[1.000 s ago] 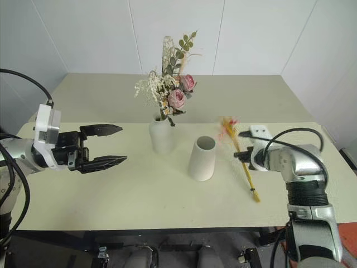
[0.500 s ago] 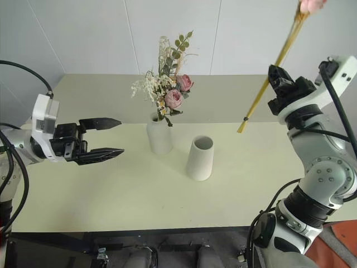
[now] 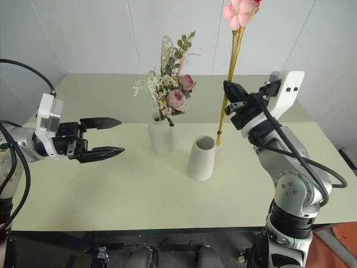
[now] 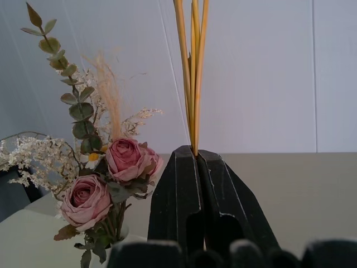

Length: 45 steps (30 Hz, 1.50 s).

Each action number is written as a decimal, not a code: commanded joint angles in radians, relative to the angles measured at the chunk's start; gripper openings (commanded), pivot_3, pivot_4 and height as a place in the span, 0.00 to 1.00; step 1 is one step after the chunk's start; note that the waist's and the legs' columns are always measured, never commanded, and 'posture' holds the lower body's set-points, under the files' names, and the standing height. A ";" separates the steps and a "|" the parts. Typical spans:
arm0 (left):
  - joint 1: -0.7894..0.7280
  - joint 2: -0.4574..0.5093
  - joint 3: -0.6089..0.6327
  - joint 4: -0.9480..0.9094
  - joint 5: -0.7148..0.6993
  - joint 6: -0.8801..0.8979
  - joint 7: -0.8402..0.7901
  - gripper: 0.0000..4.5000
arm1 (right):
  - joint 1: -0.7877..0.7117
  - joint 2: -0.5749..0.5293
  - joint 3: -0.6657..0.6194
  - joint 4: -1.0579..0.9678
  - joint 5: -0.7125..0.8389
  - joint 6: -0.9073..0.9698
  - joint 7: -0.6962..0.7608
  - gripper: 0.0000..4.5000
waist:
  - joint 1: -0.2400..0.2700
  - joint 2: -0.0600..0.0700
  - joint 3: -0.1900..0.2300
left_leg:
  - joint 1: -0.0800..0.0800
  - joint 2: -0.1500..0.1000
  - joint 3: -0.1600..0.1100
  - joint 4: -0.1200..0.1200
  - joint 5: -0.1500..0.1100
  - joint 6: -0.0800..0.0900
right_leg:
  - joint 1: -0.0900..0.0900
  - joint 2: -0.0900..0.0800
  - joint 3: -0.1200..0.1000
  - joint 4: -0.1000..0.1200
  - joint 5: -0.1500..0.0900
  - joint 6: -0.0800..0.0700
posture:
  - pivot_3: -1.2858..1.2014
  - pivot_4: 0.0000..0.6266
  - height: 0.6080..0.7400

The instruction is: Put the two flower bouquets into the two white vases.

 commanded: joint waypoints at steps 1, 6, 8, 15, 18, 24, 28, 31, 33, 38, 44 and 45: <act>-0.008 0.018 0.022 -0.015 -0.002 -0.013 0.001 1.00 | -0.023 -0.002 0.019 -0.023 -0.027 -0.074 0.004 0.00 | -0.001 0.000 0.000 | 0.000 0.000 0.000 0.000 0.000 0.000 | 0.000 0.000 0.000 0.000 0.000 0.000 | 0.52 0.24 1.00; -0.012 0.019 0.019 -0.014 -0.001 -0.012 0.004 1.00 | -0.059 -0.024 0.016 -0.003 -0.038 -0.104 0.010 0.00 | 0.000 0.000 0.000 | 0.000 0.000 0.000 0.000 0.000 0.000 | 0.000 0.000 0.000 0.000 0.000 0.000 | 0.52 0.24 1.00; -0.013 0.018 0.018 -0.014 -0.001 -0.012 0.004 1.00 | -0.066 -0.027 0.009 -0.004 -0.028 -0.107 0.004 0.00 | 0.000 0.000 0.000 | 0.000 0.000 0.000 0.000 0.000 0.000 | 0.000 0.000 0.000 0.000 0.000 0.000 | 0.52 0.24 1.00; -0.013 0.014 0.013 -0.012 0.001 -0.013 0.003 1.00 | -0.021 -0.012 0.020 -0.052 0.037 -0.081 -0.007 0.00 | 0.001 0.000 0.000 | 0.000 0.000 0.000 0.000 0.000 0.000 | 0.000 0.000 0.000 0.000 0.000 0.000 | 0.52 0.24 1.00; -0.014 0.014 0.011 -0.009 0.002 -0.013 0.003 1.00 | 0.024 -0.002 0.051 -0.060 0.045 -0.079 -0.008 0.00 | 0.001 0.000 0.000 | 0.000 0.000 0.000 0.000 0.000 0.000 | 0.000 0.000 0.000 0.000 0.000 0.000 | 0.52 0.24 1.00; -0.019 0.015 0.010 0.001 0.008 -0.013 0.003 1.00 | 0.070 0.014 0.089 -0.035 0.024 -0.108 -0.002 0.00 | 0.000 0.000 0.000 | 0.000 0.000 0.000 0.000 0.000 0.000 | 0.000 0.000 0.000 0.000 0.000 0.000 | 0.52 0.24 1.00; -0.011 0.018 0.016 -0.003 0.008 -0.013 0.004 1.00 | 0.096 0.030 0.100 0.006 -0.004 -0.137 0.006 0.00 | 0.001 0.000 0.000 | 0.000 0.000 0.000 0.000 0.000 0.000 | 0.000 0.000 0.000 0.000 0.000 0.000 | 0.52 0.24 1.00; -0.011 0.019 0.017 -0.002 0.009 -0.012 0.006 1.00 | 0.142 0.048 0.119 0.028 -0.049 -0.189 0.029 0.00 | 0.002 0.000 0.000 | 0.000 0.000 0.000 0.000 0.000 0.000 | 0.000 0.000 0.000 0.000 0.000 0.000 | 0.52 0.24 1.00; -0.012 0.019 0.015 0.000 0.011 -0.014 0.006 1.00 | 0.186 0.062 0.135 0.041 -0.092 -0.244 0.049 0.00 | 0.002 0.000 0.000 | 0.000 0.000 0.000 0.000 0.000 0.000 | 0.000 0.000 0.000 0.000 0.000 0.000 | 0.52 0.24 1.00; -0.020 0.025 0.012 0.010 0.017 -0.018 -0.001 1.00 | 0.289 0.072 0.148 0.021 -0.137 -0.323 0.100 0.00 | 0.002 0.000 0.000 | 0.000 0.000 0.000 0.000 0.000 0.000 | 0.000 0.000 0.000 0.000 -0.001 0.001 | 0.52 0.24 1.00; -0.039 0.037 0.004 0.034 0.027 -0.023 -0.017 1.00 | 0.413 0.036 0.108 -0.076 -0.109 -0.346 0.147 0.38 | 0.003 0.000 0.000 | 0.000 0.000 0.000 0.000 0.000 0.000 | 0.000 0.000 0.000 0.000 -0.001 0.002 | 0.52 0.24 1.00; -0.043 0.039 0.003 0.038 0.029 -0.023 -0.020 1.00 | 0.439 0.013 0.097 -0.100 -0.099 -0.341 0.167 0.45 | 0.003 0.000 0.000 | 0.000 0.000 0.001 0.000 0.000 0.000 | 0.000 0.000 0.000 0.000 -0.001 0.002 | 0.52 0.24 1.00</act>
